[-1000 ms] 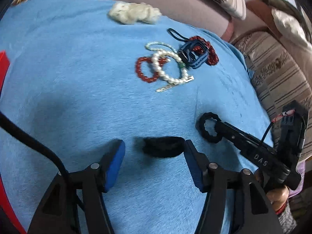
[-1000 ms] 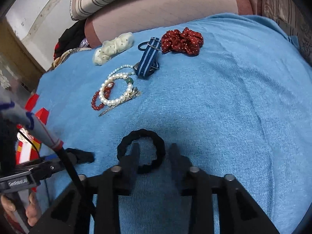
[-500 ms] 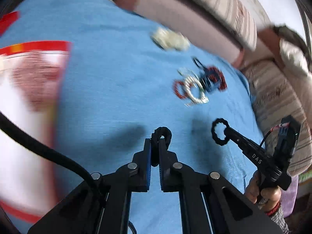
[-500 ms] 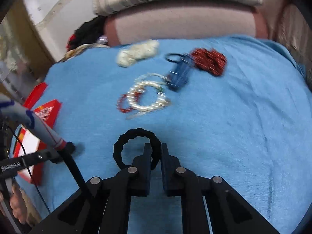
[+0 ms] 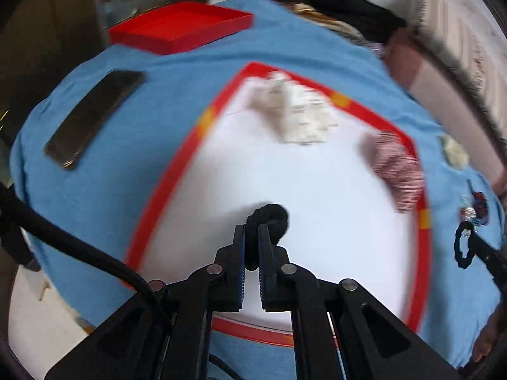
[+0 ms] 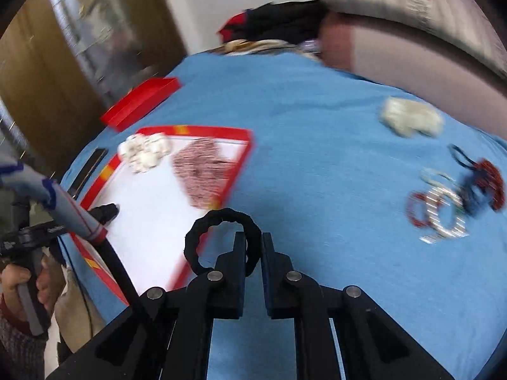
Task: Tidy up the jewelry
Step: 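Carry both black hair ties to the tray and release them, then grasp the pearl bracelet with left tool while right tool grasps blue watch strap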
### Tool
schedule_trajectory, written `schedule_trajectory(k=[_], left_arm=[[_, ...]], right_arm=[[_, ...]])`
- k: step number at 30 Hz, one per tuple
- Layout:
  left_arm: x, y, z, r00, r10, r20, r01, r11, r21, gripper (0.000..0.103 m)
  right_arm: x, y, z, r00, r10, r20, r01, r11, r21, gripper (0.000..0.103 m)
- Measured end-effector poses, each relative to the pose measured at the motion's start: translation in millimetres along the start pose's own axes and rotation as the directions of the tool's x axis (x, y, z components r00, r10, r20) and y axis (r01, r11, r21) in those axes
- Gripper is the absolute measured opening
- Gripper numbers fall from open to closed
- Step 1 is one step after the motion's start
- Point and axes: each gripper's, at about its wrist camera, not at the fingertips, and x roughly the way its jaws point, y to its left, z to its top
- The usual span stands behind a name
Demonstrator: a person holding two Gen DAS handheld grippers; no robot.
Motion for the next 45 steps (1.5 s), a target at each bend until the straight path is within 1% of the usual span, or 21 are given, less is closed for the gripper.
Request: schedule_trajectory(k=[4, 6, 10, 11, 12, 13, 15, 17, 19, 20, 21, 24, 26, 28, 30, 34, 38, 41, 45], left_arm=[[4, 6, -1, 1.0, 0.008, 0.007, -0.008, 1.0, 0.002, 0.007], [5, 7, -1, 1.0, 0.006, 0.014, -0.006, 1.0, 0.005, 0.008], [6, 8, 2, 1.0, 0.001, 0.026, 0.0, 1.0, -0.003, 0.009], [5, 9, 2, 0.999, -0.004, 0.032, 0.004, 1.0, -0.009, 0.013], [0, 14, 0, 0.999, -0.005, 0.039, 0.006, 1.0, -0.014, 0.02], [-2, 16, -1, 0.999, -0.008, 0.046, 0.008, 1.0, -0.016, 0.022], [-8, 19, -3, 0.998, -0.004, 0.064, 0.005, 1.0, -0.019, 0.03], [-12, 19, -5, 0.997, -0.003, 0.073, 0.004, 1.0, -0.018, 0.033], [-16, 18, -7, 0.997, -0.003, 0.076, 0.005, 1.0, -0.017, 0.038], [-18, 18, -8, 0.997, -0.005, 0.078, 0.007, 1.0, -0.018, 0.04], [-20, 18, -8, 0.997, -0.01, 0.081, 0.011, 1.0, -0.019, 0.041], [-31, 14, -10, 0.995, -0.013, 0.099, 0.015, 1.0, -0.016, 0.042], [-41, 10, -12, 0.993, -0.02, 0.116, 0.022, 1.0, -0.014, 0.043], [-51, 1, -13, 0.991, -0.031, 0.129, 0.032, 0.999, -0.005, 0.047], [-57, -8, -14, 0.99, -0.038, 0.137, 0.037, 0.999, 0.01, 0.05], [-67, -40, -21, 0.989, -0.062, 0.132, 0.053, 0.996, 0.073, 0.051], [-69, -77, -28, 0.989, -0.096, 0.112, 0.079, 0.986, 0.146, 0.052], [-66, -109, -35, 0.989, -0.122, 0.089, 0.102, 0.975, 0.2, 0.055], [-58, -155, -43, 0.985, -0.169, 0.038, 0.154, 0.953, 0.262, 0.056]], right_arm=[[42, 35, 23, 0.997, 0.06, -0.041, -0.061, 0.998, -0.018, 0.01], [59, 49, 31, 0.995, 0.078, -0.057, -0.079, 0.997, -0.021, 0.01], [86, 72, 38, 0.994, 0.08, -0.076, -0.082, 0.996, -0.031, 0.01], [89, 75, 39, 0.994, 0.075, -0.075, -0.078, 0.997, -0.03, 0.011], [94, 77, 41, 0.995, 0.067, -0.068, -0.069, 0.997, -0.025, 0.011], [94, 75, 43, 0.996, 0.064, -0.062, -0.065, 0.998, -0.019, 0.011], [99, 76, 49, 0.996, 0.067, -0.054, -0.067, 0.998, 0.001, 0.018], [98, 74, 55, 0.997, 0.071, -0.03, -0.07, 0.997, 0.02, 0.039], [93, 74, 58, 0.997, 0.074, -0.015, -0.074, 0.997, 0.032, 0.046], [88, 73, 58, 0.997, 0.083, -0.008, -0.083, 0.996, 0.033, 0.046], [83, 72, 58, 0.996, 0.084, -0.002, -0.084, 0.996, 0.028, 0.046], [63, 65, 51, 0.998, 0.06, 0.029, -0.059, 0.998, -0.008, 0.047], [50, 56, 43, 0.998, 0.038, 0.04, -0.038, 0.999, -0.013, 0.048], [37, 38, 33, 0.999, 0.017, 0.046, -0.018, 1.0, 0.006, 0.048], [24, 14, 20, 0.999, -0.008, 0.048, 0.006, 0.999, 0.048, 0.048], [-4, -41, -11, 0.996, -0.067, 0.06, 0.058, 0.989, 0.135, 0.048], [-32, -102, -43, 0.988, -0.148, 0.051, 0.133, 0.965, 0.226, 0.048], [-56, -150, -65, 0.977, -0.205, 0.049, 0.182, 0.937, 0.299, 0.048], [-81, -195, -78, 0.961, -0.272, 0.057, 0.234, 0.9, 0.367, 0.048]])
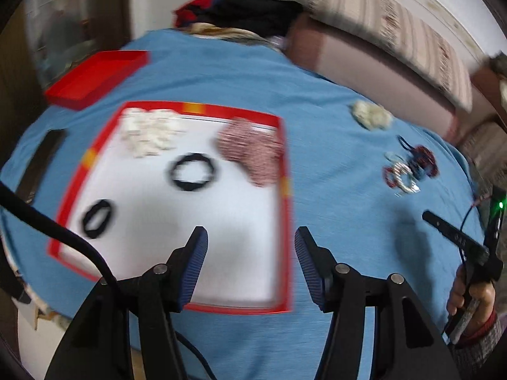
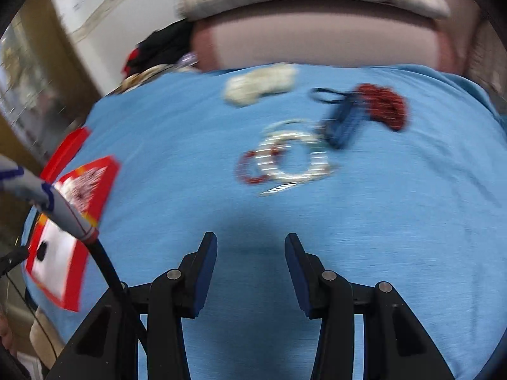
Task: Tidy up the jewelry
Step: 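Grasp the pearl bracelet with left tool while right tool grasps blue watch strap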
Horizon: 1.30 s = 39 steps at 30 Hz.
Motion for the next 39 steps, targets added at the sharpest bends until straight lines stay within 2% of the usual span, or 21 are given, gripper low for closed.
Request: schedule_trajectory(k=[3, 7, 11, 13, 14, 15, 16, 17, 22, 28, 30, 31, 32, 34, 36, 39], left_arm=[[13, -33, 0, 0.999, -0.033, -0.022, 0.034, 0.998, 0.05, 0.056], [32, -73, 1, 0.997, -0.067, -0.047, 0.071, 0.993, 0.096, 0.056], [56, -104, 13, 0.99, -0.124, -0.063, 0.13, 0.986, 0.107, 0.056], [71, -121, 24, 0.988, -0.136, -0.079, 0.145, 0.981, 0.128, 0.056], [77, -128, 28, 0.986, -0.142, -0.086, 0.152, 0.979, 0.137, 0.056], [85, -138, 34, 0.984, -0.154, -0.091, 0.167, 0.974, 0.151, 0.056], [91, -147, 39, 0.982, -0.161, -0.093, 0.175, 0.97, 0.167, 0.056], [96, -155, 43, 0.982, -0.163, -0.094, 0.178, 0.967, 0.184, 0.056], [122, -196, 64, 0.977, -0.186, -0.107, 0.208, 0.946, 0.249, 0.056], [162, -226, 75, 0.963, -0.205, -0.177, 0.245, 0.937, 0.248, 0.056], [171, -235, 76, 0.959, -0.206, -0.194, 0.252, 0.934, 0.254, 0.056], [176, -239, 78, 0.956, -0.211, -0.205, 0.26, 0.932, 0.253, 0.056], [181, -243, 79, 0.952, -0.214, -0.22, 0.268, 0.93, 0.25, 0.056], [189, -249, 81, 0.947, -0.226, -0.231, 0.28, 0.93, 0.239, 0.056], [198, -254, 84, 0.942, -0.229, -0.247, 0.289, 0.927, 0.241, 0.056], [209, -261, 85, 0.939, -0.226, -0.259, 0.292, 0.922, 0.256, 0.056]], right_arm=[[-3, -28, 16, 0.999, -0.036, 0.031, 0.034, 0.998, 0.05, 0.049], [9, -49, 51, 0.996, -0.073, 0.058, 0.068, 0.994, 0.09, 0.059], [38, -62, 87, 0.995, -0.093, 0.045, 0.085, 0.984, 0.158, 0.06], [47, -66, 93, 0.996, -0.088, 0.027, 0.081, 0.979, 0.186, 0.06], [52, -70, 95, 0.996, -0.09, 0.014, 0.085, 0.976, 0.2, 0.055], [53, -76, 92, 0.996, -0.091, 0.004, 0.088, 0.974, 0.21, 0.046], [55, -81, 91, 0.997, -0.078, -0.007, 0.078, 0.973, 0.215, 0.021], [55, -86, 88, 0.998, -0.064, -0.02, 0.067, 0.972, 0.223, 0.006], [30, -115, 57, 0.997, -0.075, -0.025, 0.079, 0.967, 0.242, 0.001], [-2, -146, 11, 0.998, -0.057, -0.003, 0.056, 0.964, 0.261, 0.001], [-7, -147, 12, 0.999, -0.047, 0.019, 0.041, 0.967, 0.252, 0.001], [-9, -146, 14, 0.999, -0.027, 0.031, 0.019, 0.968, 0.251, 0.007], [-11, -144, 18, 0.999, -0.004, 0.042, -0.006, 0.969, 0.248, 0.026], [-12, -137, 30, 0.997, 0.001, 0.081, -0.02, 0.973, 0.232, 0.053], [-9, -124, 44, 0.995, 0.006, 0.103, -0.026, 0.981, 0.192, 0.055], [9, -105, 66, 0.995, 0.056, 0.083, -0.069, 0.985, 0.159, 0.055]])
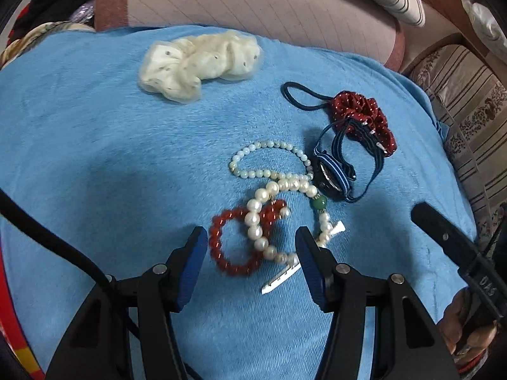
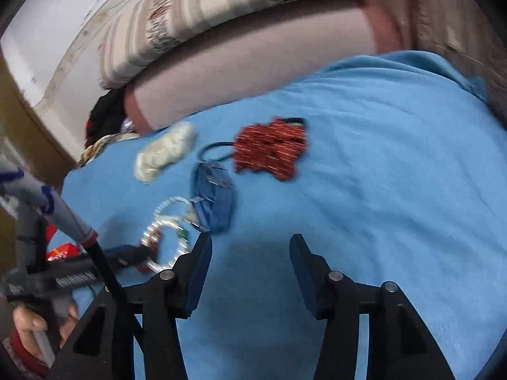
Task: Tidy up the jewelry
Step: 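Grasp the pearl bracelet with left tool while right tool grasps blue watch strap, then lift the pearl bracelet and blue watch strap toward the tray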
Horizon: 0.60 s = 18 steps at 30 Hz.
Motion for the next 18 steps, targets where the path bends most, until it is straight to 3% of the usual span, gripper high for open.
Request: schedule_trajectory(k=[4, 5, 6, 7, 8, 11, 12, 13, 16, 18], left_arm=[[9, -7, 12, 1.0, -0.015, -0.006, 0.016, 0.999, 0.035, 0.056], [10, -9, 14, 1.0, -0.019, -0.007, 0.019, 0.999, 0.046, 0.049], [11, -12, 17, 1.0, -0.017, -0.013, 0.018, 0.998, 0.063, 0.027], [14, -15, 19, 0.999, -0.009, -0.034, 0.011, 0.997, 0.075, 0.017], [13, -14, 20, 0.999, -0.015, -0.043, 0.018, 0.998, 0.058, 0.015], [-2, 1, 18, 1.0, -0.008, -0.018, 0.007, 1.0, -0.016, 0.015], [-8, 9, 15, 1.0, -0.005, -0.01, 0.005, 0.999, -0.042, 0.014], [-16, 21, 10, 1.0, -0.015, -0.005, 0.015, 0.997, -0.081, 0.008], [-42, 56, -14, 0.998, -0.06, -0.002, 0.059, 0.981, -0.183, 0.009], [-59, 69, -32, 0.998, -0.068, 0.008, 0.068, 0.978, -0.196, 0.009]], right_arm=[[35, 11, 16, 0.999, 0.009, -0.042, -0.008, 1.0, 0.012, 0.055], [42, 11, 18, 0.999, 0.0, -0.05, 0.001, 1.0, 0.017, 0.055], [48, 12, 20, 0.998, -0.013, -0.06, 0.014, 1.0, 0.018, 0.05], [52, 11, 20, 0.997, -0.024, -0.075, 0.025, 0.999, 0.022, 0.023], [56, 7, 20, 0.995, -0.026, -0.099, 0.03, 0.999, 0.041, 0.018], [47, -4, 12, 0.995, -0.042, -0.094, 0.048, 0.996, 0.07, 0.017], [41, -7, 8, 0.994, -0.056, -0.096, 0.062, 0.996, 0.066, 0.009], [35, -11, 1, 0.993, -0.07, -0.1, 0.076, 0.995, 0.061, 0.006], [16, -22, -17, 0.992, -0.071, -0.106, 0.08, 0.994, 0.076, 0.003], [0, -30, -32, 0.992, -0.057, -0.112, 0.068, 0.993, 0.095, 0.003]])
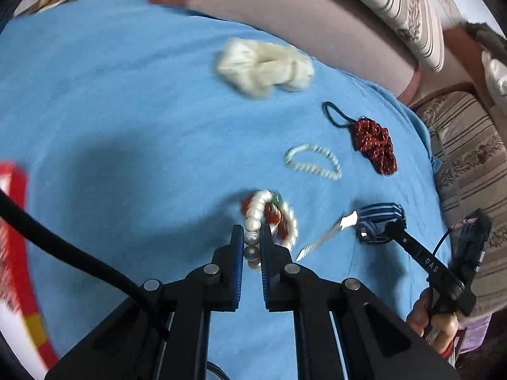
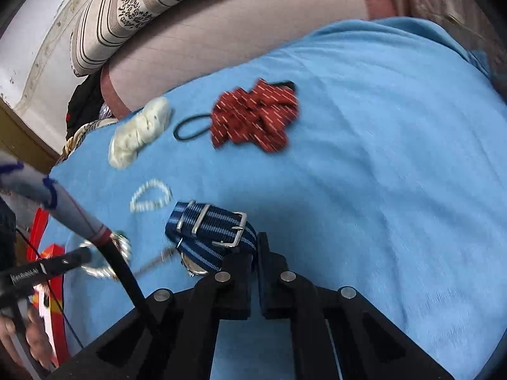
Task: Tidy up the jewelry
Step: 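Lift the pearl bracelet and blue watch strap toward the tray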
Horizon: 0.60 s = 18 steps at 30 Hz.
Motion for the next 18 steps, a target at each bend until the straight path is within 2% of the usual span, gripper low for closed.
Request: schedule_trajectory(k=[6, 8, 13, 18], left_arm=[[-36, 46, -59, 0.999, 0.039, -0.002, -0.04, 0.998, -0.04, 0.009], [-42, 59, -80, 1.0, 0.028, -0.012, -0.028, 0.998, -0.059, 0.009], [-48, 68, -116, 1.0, 0.003, -0.001, -0.003, 0.998, -0.069, 0.009], [-61, 63, -129, 0.999, -0.001, 0.044, 0.005, 0.997, -0.078, 0.009]], right_arm=[[-38, -21, -47, 0.999, 0.037, -0.019, -0.036, 0.998, 0.054, 0.003], [-47, -25, -58, 0.999, 0.046, -0.022, -0.044, 0.997, 0.064, 0.003], [-63, -28, -81, 0.998, 0.053, -0.023, -0.051, 0.996, 0.073, 0.003], [-78, -14, -88, 0.999, 0.044, 0.012, -0.044, 0.999, 0.031, 0.003]])
